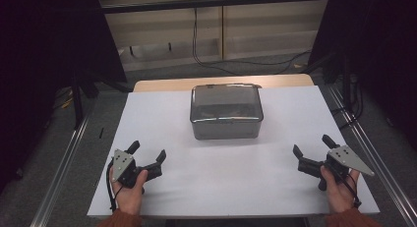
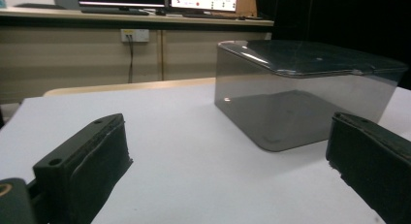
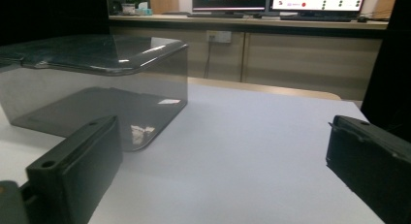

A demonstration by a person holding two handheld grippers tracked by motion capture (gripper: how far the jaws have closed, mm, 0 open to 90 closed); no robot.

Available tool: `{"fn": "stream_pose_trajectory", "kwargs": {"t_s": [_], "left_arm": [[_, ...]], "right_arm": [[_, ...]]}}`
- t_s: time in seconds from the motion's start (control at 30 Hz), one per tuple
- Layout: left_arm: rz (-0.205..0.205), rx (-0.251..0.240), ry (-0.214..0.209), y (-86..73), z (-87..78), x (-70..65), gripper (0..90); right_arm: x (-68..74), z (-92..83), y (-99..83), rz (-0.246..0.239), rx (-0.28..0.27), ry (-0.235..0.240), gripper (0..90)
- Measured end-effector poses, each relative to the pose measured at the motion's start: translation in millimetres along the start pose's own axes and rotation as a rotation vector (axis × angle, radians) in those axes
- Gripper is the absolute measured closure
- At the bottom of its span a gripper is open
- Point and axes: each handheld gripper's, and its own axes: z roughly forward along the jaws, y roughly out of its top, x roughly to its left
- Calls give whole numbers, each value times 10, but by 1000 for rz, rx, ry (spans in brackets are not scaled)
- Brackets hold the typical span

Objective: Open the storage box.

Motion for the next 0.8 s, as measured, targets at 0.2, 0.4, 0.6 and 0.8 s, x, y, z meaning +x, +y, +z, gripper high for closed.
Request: {"fn": "stream_pose_trajectory", "kwargs": {"t_s": [0.2,0.4,0.6,0.8], "left_arm": [[-10,16,10,-12,22,7,15],[-30,10,20,-16,15,36,15],[-42,2,39,-15,4,71,16],[-40,-15,46,3,9,81,16]], "right_arm": [[24,39,-8,22,8,14,0],[80,55,16,17,4,45,0],[163,94,18,-24,16,55,0],[226,141,14,-26,21,85,0]]}}
